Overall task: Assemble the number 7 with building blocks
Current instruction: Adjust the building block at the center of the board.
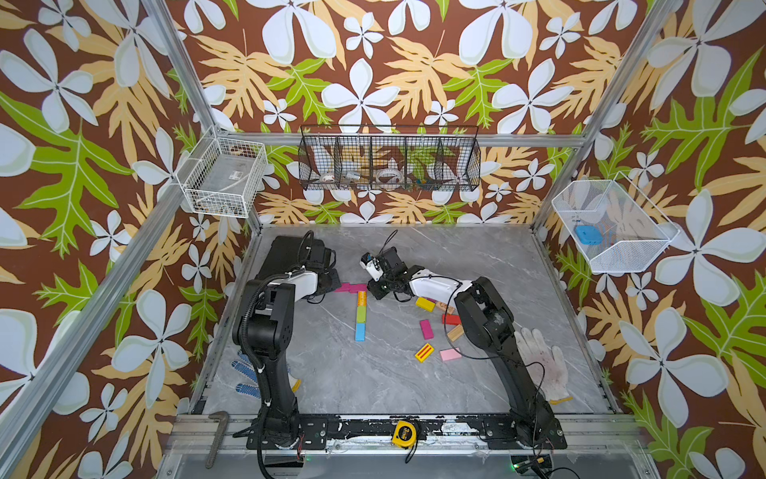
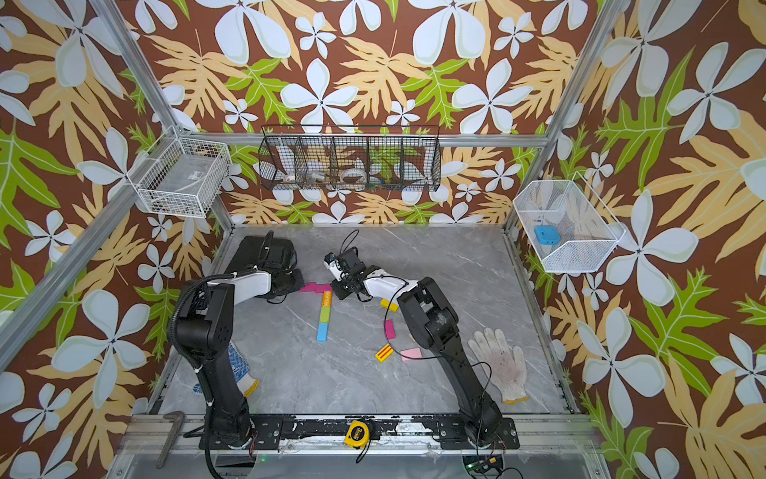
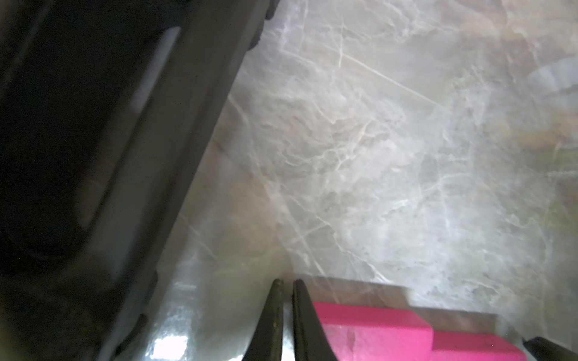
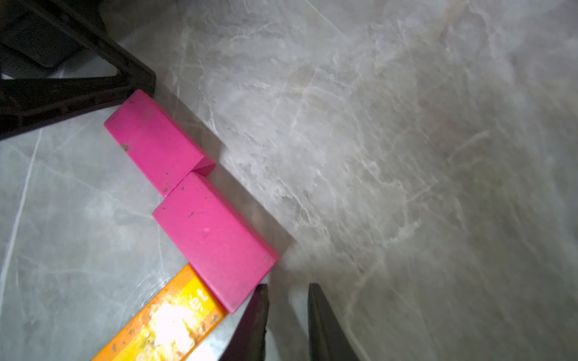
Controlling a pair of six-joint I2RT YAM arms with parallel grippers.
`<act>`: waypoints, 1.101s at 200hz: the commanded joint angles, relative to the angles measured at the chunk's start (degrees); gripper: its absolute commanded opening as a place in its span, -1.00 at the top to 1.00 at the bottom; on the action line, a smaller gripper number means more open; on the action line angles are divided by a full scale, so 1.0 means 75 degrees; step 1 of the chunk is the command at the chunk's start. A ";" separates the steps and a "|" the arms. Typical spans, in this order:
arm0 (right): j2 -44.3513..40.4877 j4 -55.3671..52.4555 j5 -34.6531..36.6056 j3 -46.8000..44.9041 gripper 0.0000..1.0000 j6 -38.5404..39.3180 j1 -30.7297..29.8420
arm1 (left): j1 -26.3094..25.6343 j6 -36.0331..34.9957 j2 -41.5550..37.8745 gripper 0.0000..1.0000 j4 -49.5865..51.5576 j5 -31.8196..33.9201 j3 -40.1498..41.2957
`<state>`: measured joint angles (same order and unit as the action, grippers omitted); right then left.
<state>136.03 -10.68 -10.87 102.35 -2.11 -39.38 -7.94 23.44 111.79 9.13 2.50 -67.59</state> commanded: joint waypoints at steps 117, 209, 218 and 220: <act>-0.0144 -0.0065 -0.0155 -0.0264 0.52 0.0070 -0.0093 | -0.0007 -0.0020 0.0088 0.77 0.0621 -0.0075 -0.0025; -0.0095 -0.0053 -0.0220 -0.0229 0.52 0.0082 -0.0117 | 0.0065 0.0039 0.0025 0.77 0.0599 0.0094 -0.0023; -0.0069 -0.0062 -0.0226 -0.0201 0.52 0.0075 -0.0117 | 0.0074 0.0039 0.0034 0.77 0.0602 0.0100 -0.0024; -0.0067 -0.0064 -0.0226 -0.0195 0.52 0.0080 -0.0117 | 0.0075 0.0044 0.0036 0.77 0.0600 0.0109 -0.0026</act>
<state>134.82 -10.00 -11.16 100.40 -1.45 -40.01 -7.55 23.53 112.03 9.23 2.79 -68.12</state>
